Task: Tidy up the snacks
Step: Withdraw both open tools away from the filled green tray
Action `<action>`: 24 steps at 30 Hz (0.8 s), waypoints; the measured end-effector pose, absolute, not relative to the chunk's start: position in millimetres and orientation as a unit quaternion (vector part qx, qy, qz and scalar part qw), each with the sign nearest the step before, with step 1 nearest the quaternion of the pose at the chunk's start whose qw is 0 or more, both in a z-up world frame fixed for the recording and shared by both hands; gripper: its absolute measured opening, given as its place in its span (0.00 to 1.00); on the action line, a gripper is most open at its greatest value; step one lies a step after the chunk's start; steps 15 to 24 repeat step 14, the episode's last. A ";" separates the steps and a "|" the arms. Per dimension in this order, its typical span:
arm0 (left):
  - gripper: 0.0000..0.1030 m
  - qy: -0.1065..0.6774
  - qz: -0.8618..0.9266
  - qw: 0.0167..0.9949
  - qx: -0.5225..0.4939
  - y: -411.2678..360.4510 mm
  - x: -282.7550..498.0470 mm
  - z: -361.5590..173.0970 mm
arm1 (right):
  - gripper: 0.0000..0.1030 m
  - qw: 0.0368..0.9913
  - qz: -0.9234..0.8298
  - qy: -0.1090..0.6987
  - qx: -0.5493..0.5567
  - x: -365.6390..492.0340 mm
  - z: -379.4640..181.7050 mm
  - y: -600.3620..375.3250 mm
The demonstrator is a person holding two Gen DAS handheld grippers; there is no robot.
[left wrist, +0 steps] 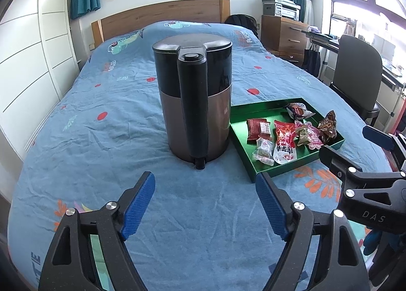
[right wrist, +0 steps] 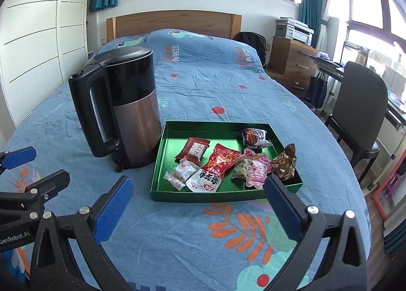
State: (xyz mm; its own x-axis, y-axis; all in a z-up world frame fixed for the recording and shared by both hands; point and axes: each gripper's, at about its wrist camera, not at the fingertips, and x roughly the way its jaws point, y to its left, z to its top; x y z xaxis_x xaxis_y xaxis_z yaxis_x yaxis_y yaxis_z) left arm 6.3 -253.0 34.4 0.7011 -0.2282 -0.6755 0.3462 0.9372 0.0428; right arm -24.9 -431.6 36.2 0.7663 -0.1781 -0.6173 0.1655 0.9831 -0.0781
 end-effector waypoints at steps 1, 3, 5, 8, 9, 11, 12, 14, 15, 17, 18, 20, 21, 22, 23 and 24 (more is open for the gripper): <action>0.75 0.353 -0.156 0.919 0.085 -253.8 6.0 34.1 | 1.00 0.940 -0.091 0.329 -0.009 -25.0 37.0 -431.4; 0.75 0.351 -0.156 0.919 0.087 -255.3 5.8 33.7 | 1.00 0.940 -0.091 0.330 -0.009 -24.8 36.5 -431.5; 0.75 0.351 -0.156 0.919 0.089 -256.8 5.4 33.2 | 1.00 0.940 -0.091 0.330 -0.009 -24.4 35.9 -431.4; 0.75 0.351 -0.156 0.919 0.089 -258.4 5.1 32.8 | 1.00 0.939 -0.092 0.331 -0.008 -24.0 34.3 -432.6; 0.75 0.350 -0.155 0.920 0.090 -258.8 5.1 32.8 | 1.00 0.939 -0.092 0.331 -0.008 -24.0 33.4 -433.1; 0.75 0.351 -0.155 0.919 0.089 -258.9 5.2 33.0 | 1.00 0.939 -0.092 0.332 -0.007 -23.6 32.5 -433.2; 0.75 0.351 -0.154 0.919 0.088 -259.0 5.9 33.1 | 1.00 0.939 -0.092 0.332 -0.007 -23.3 31.9 -433.8; 0.75 0.352 -0.153 0.919 0.086 -259.4 6.3 33.4 | 1.00 0.939 -0.092 0.332 -0.007 -22.9 31.9 -434.5; 0.75 0.352 -0.153 0.919 0.086 -259.4 6.3 33.4 | 1.00 0.939 -0.092 0.332 -0.007 -22.9 31.9 -434.5; 0.75 0.352 -0.153 0.919 0.086 -259.4 6.3 33.4 | 1.00 0.939 -0.092 0.332 -0.007 -22.9 31.9 -434.5; 0.75 0.352 -0.153 0.919 0.086 -259.4 6.3 33.4 | 1.00 0.939 -0.092 0.332 -0.007 -22.9 31.9 -434.5; 0.75 0.352 -0.153 0.919 0.086 -259.4 6.3 33.4 | 1.00 0.939 -0.092 0.332 -0.007 -22.9 31.9 -434.5; 0.75 0.352 -0.153 0.919 0.086 -259.4 6.3 33.4 | 1.00 0.939 -0.092 0.332 -0.007 -22.9 31.9 -434.5; 0.75 0.352 -0.153 0.919 0.086 -259.4 6.3 33.4 | 1.00 0.939 -0.092 0.332 -0.007 -22.9 31.9 -434.5; 0.75 0.352 -0.153 0.919 0.086 -259.4 6.3 33.4 | 1.00 0.939 -0.092 0.332 -0.007 -22.9 31.9 -434.5; 0.75 0.352 -0.153 0.919 0.086 -259.4 6.3 33.4 | 1.00 0.939 -0.092 0.332 -0.007 -22.9 31.9 -434.5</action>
